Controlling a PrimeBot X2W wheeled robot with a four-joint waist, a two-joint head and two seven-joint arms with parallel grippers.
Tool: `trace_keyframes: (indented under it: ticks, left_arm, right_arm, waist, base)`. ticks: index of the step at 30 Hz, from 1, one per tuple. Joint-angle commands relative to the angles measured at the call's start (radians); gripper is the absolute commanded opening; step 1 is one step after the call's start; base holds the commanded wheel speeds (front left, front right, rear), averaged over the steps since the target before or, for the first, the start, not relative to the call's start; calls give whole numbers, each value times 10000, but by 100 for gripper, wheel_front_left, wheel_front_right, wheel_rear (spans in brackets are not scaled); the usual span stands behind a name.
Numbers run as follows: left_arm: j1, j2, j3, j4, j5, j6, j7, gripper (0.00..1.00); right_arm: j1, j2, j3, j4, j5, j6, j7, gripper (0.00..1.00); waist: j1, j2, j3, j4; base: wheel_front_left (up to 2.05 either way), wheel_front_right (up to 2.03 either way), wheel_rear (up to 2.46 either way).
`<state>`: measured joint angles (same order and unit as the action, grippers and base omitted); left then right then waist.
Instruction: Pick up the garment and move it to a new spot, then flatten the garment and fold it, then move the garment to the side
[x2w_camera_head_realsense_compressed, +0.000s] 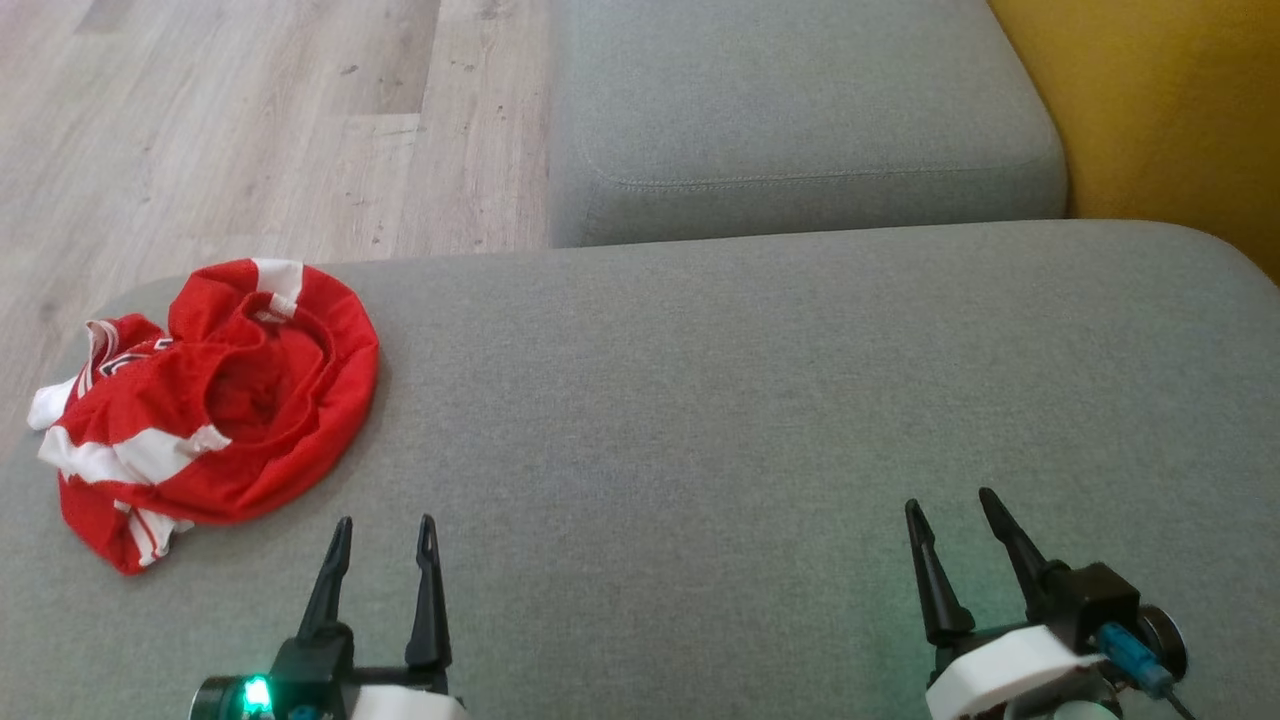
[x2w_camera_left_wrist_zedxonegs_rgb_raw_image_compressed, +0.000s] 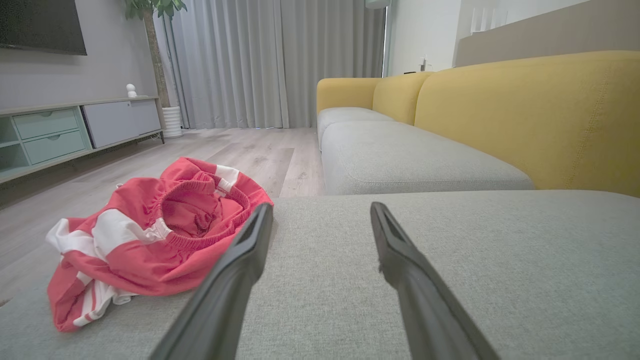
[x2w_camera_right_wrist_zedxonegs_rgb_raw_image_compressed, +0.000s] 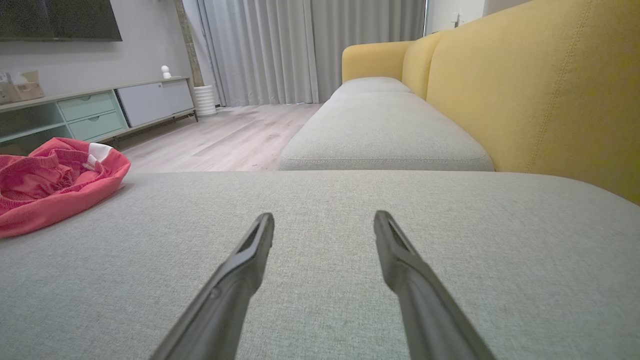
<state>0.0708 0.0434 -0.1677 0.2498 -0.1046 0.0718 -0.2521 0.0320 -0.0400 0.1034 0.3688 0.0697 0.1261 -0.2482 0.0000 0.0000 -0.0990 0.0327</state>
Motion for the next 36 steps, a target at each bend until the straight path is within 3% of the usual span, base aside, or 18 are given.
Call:
trace_keyframes:
  ticks: [1, 11, 28, 36]
  left_arm:
    - [-345, 68, 247, -275, -1, 75, -97, 100]
    - [-454, 68, 260, -26, 66, 82, -97, 100]
    - [-603, 98, 880, -380, 531, 341, -97, 100]
    - [-642, 104, 1351, -902, 614, 655, -97, 100]
  right_arm:
    - [-373, -102, 241, -259, -27, 46, -136, 100]
    - [-268, -102, 151, -286, 45, 46, -136, 100]
    - [-468, -102, 272, -392, 158, 46, -136, 100]
    - [-661, -102, 380, -325, -33, 46, -136, 100]
  waist:
    - [0, 0, 3, -6]
    - [0, 0, 21, 393]
    - [0, 0, 513, 4006]
    - [0, 0, 864, 4673]
  base:
    - [0, 0, 0]
    - [0, 0, 0]
    - [0, 0, 0]
    - [0, 0, 0]
